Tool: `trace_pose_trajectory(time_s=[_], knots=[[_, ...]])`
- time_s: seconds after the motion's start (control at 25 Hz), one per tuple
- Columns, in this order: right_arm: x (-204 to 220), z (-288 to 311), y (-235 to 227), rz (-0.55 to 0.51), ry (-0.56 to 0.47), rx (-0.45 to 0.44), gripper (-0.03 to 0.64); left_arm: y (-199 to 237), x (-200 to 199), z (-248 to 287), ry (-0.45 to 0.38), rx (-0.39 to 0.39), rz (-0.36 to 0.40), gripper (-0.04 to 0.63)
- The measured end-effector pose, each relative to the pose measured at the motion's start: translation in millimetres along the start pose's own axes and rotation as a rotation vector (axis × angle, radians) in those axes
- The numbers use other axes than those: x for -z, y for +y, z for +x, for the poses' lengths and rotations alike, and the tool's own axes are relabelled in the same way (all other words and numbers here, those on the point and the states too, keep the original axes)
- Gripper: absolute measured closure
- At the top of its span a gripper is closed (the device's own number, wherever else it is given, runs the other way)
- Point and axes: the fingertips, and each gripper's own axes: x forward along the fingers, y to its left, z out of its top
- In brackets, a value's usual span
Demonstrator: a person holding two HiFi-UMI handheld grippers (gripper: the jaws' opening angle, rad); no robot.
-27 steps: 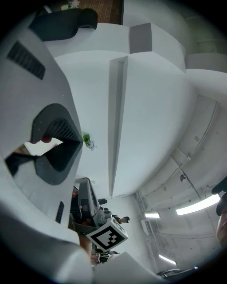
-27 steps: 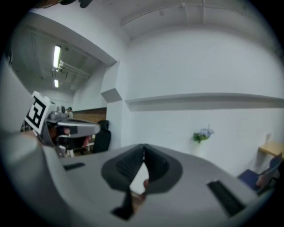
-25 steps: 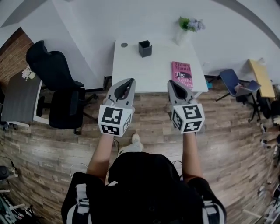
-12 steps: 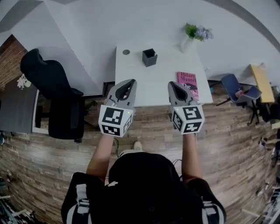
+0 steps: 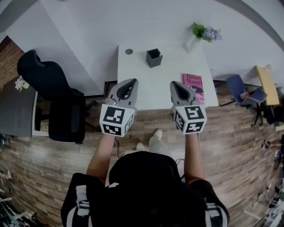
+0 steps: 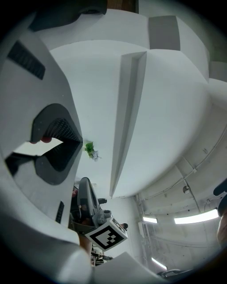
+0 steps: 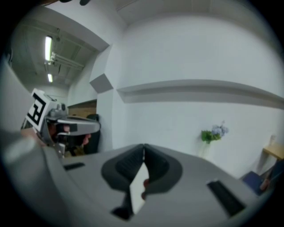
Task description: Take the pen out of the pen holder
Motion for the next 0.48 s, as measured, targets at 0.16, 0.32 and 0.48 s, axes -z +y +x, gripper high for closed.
trace_pose_trajectory(time_s=[0.16,0.32,0.48], knots=[[0,13,-11,0.005,0.000,-0.002,0.583,2,2,17,0.009,0.007,0.007,0.575],[0,33,-26,0.008,0.006,-0.012,0.583,10,5,38,0.016,-0.004,0.000,0.575],[3,54,-40,0.008,0.016,-0.033,0.583,19,12,62,0.024,-0.018,-0.009,0.575]])
